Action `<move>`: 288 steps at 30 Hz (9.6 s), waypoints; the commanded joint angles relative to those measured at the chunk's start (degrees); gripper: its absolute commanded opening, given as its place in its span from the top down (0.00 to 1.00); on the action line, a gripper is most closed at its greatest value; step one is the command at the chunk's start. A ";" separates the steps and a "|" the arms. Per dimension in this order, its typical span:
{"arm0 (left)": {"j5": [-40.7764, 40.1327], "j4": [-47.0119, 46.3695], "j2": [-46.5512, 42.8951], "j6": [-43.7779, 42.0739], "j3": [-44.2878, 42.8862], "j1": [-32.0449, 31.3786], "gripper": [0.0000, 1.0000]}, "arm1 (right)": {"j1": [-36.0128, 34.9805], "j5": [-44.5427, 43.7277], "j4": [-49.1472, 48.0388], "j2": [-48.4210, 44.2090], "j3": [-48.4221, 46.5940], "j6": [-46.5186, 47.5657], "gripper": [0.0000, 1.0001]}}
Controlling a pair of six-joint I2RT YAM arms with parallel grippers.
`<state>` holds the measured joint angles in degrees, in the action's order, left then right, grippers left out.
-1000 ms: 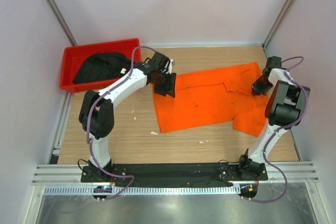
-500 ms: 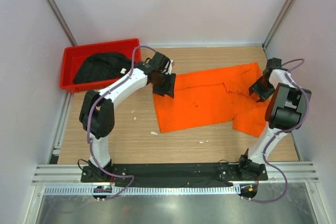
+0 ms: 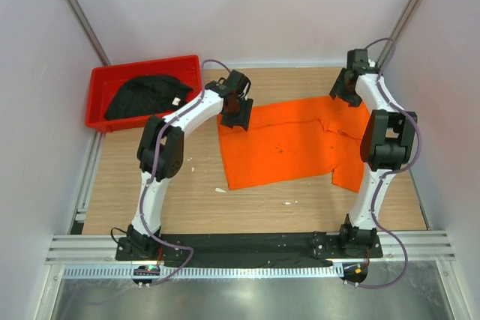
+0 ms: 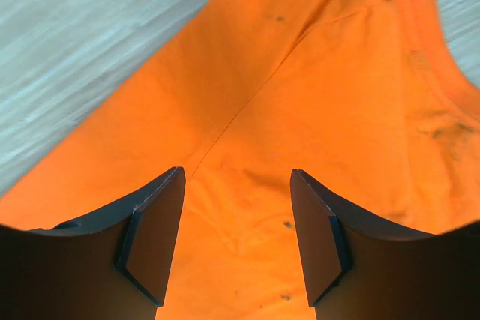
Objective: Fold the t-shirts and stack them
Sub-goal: Fold the tshirt
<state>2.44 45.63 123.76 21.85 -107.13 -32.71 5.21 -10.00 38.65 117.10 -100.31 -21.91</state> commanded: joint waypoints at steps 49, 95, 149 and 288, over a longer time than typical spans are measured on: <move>-2.97 -0.01 9.56 3.73 -21.00 5.81 0.50 | -2.93 -2.74 -4.55 19.57 -12.45 6.62 0.36; 8.02 -9.06 13.79 1.36 -17.06 11.62 0.57 | -3.10 -0.11 -0.33 21.16 -21.77 0.64 0.38; -8.31 -8.18 -30.43 17.08 39.37 -5.26 0.51 | 11.05 7.19 6.61 -27.88 30.95 -6.57 0.34; -7.18 6.58 -2.57 16.21 2.02 8.63 1.00 | 15.53 21.16 7.05 -1.71 -4.62 -8.41 0.99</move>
<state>-3.14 49.89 121.08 38.59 -101.71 -24.45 20.69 8.97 46.74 115.18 -101.08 -29.15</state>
